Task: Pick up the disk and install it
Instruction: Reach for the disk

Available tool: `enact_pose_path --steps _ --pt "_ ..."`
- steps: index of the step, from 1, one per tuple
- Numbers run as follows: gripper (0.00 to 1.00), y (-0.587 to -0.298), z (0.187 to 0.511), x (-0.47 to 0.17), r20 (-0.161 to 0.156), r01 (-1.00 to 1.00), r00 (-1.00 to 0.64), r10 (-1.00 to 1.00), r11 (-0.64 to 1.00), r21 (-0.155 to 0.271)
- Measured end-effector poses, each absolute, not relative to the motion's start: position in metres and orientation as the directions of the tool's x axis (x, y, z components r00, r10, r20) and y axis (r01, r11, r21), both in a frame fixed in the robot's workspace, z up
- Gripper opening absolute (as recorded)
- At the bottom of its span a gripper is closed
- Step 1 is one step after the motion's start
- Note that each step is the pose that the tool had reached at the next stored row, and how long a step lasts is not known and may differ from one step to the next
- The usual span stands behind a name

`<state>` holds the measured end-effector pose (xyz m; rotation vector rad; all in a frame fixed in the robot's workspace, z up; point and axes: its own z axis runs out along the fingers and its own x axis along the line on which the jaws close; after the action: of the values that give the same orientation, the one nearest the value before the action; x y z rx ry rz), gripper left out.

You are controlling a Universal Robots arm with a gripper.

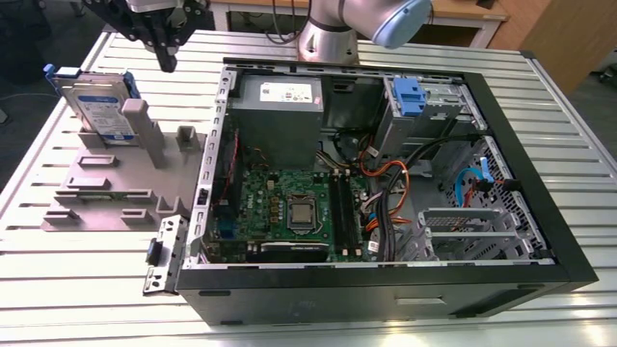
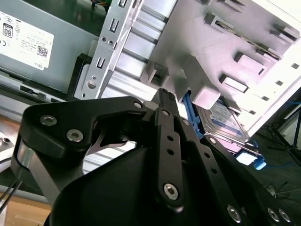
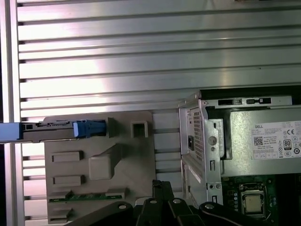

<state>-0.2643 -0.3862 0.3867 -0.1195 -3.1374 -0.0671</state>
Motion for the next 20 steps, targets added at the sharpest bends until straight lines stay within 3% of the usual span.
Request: enact_pose_path --steps 20 --pt "0.11 -0.368 0.380 -0.341 0.008 0.076 -0.997 0.076 0.996 0.042"
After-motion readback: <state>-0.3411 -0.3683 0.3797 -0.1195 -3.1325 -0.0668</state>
